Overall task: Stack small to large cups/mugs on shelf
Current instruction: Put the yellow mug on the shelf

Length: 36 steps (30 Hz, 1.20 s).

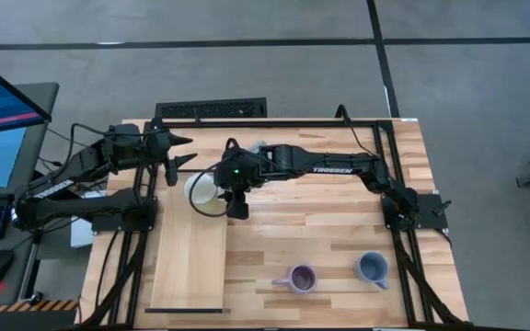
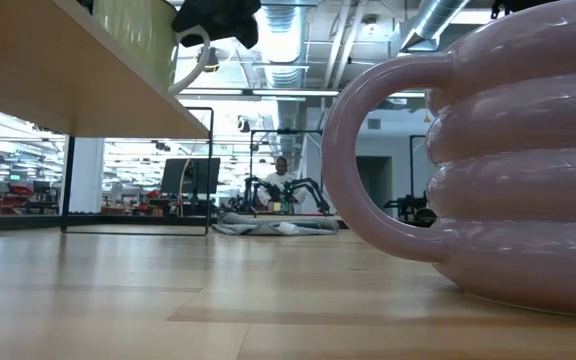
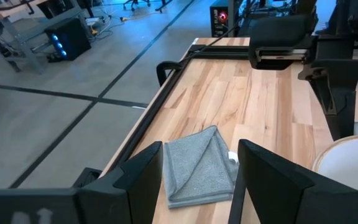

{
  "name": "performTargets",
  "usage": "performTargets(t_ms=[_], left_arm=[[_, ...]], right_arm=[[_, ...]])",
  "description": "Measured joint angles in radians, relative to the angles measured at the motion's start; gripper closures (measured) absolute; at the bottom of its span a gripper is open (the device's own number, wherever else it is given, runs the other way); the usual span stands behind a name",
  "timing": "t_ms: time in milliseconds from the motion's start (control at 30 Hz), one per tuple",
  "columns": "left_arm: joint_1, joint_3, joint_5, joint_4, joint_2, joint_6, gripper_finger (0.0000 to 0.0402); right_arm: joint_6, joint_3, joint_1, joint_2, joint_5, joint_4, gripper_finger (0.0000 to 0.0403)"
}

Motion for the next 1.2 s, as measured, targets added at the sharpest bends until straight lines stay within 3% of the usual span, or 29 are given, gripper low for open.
performTargets(t_ms=[1200], left_arm=[[0.0, 0.0, 0.0, -0.009, 0.0, 0.0, 0.0199]], right_arm=[[0.001, 0.0, 0.015, 0.0, -0.001, 0.102, 0.0236]])
